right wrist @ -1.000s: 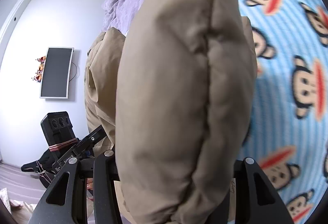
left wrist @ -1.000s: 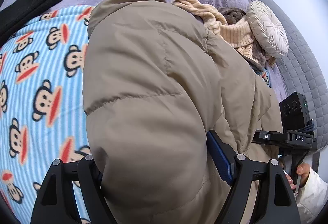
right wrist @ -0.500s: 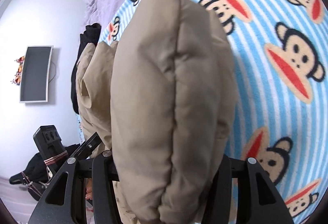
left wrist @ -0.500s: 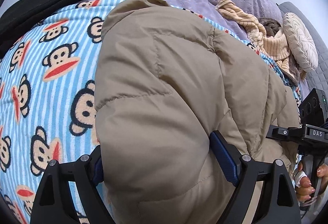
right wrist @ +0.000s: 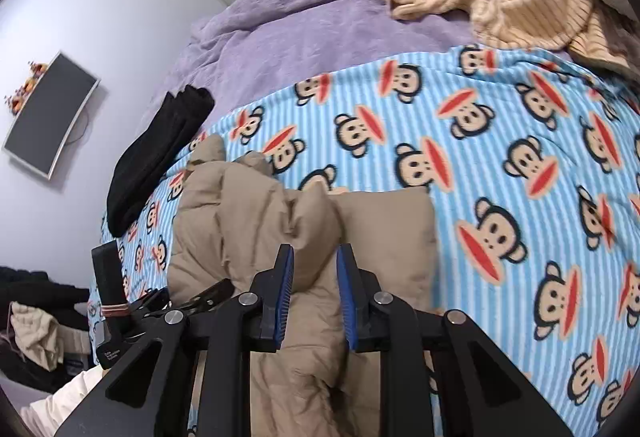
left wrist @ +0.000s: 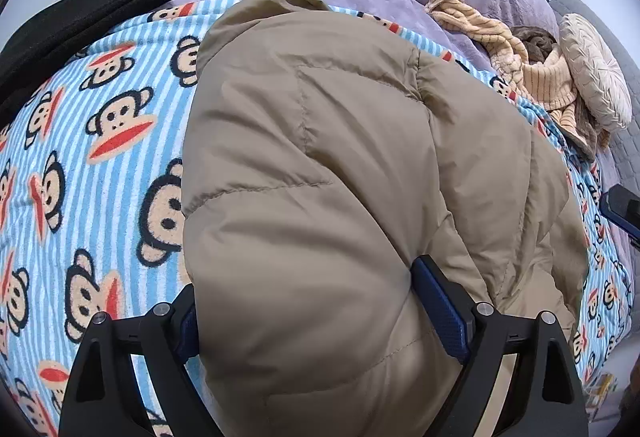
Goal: Fold large clothes
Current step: 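Lay the folded jacket flat and open both grippers, pulling them back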
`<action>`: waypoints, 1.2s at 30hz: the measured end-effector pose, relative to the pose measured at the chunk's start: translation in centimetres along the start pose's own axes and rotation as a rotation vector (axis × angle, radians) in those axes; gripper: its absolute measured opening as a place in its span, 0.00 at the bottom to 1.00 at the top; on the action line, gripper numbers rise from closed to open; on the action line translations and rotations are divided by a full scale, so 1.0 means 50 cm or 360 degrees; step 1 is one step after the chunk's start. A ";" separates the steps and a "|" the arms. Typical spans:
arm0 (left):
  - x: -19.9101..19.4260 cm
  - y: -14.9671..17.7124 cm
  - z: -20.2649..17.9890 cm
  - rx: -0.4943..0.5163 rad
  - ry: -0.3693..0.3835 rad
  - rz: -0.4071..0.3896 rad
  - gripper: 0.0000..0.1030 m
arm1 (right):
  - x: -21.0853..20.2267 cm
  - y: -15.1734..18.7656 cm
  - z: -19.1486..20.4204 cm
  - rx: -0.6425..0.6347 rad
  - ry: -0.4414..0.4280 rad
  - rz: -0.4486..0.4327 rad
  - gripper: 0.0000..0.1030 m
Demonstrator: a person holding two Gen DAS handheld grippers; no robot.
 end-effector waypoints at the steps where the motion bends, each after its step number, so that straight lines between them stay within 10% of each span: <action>1: -0.006 -0.004 -0.002 0.0004 -0.0034 0.0003 0.89 | 0.015 0.004 0.022 -0.0039 0.0013 0.0007 0.21; 7: -0.091 -0.066 0.001 0.0005 -0.0243 -0.0329 0.88 | 0.117 0.011 0.027 -0.0037 0.0172 0.0112 0.14; 18: 0.039 -0.066 -0.023 0.0062 -0.0263 -0.0185 0.93 | 0.231 0.068 -0.059 -0.0024 0.0318 0.0252 0.07; 36: -0.085 0.022 -0.015 0.0087 -0.0293 -0.0146 0.93 | 0.034 0.150 -0.003 -0.0057 0.0290 0.0208 0.08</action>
Point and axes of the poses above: each gripper's, at about its wrist camera, not at the fingertips, and x roughly the way its jaws point, z to its left, y to its underside, the point moved 4 cm from there along x, roughly the way its jaws point, and after that the axes turned 8 degrees about y, right-handed, at the moved point
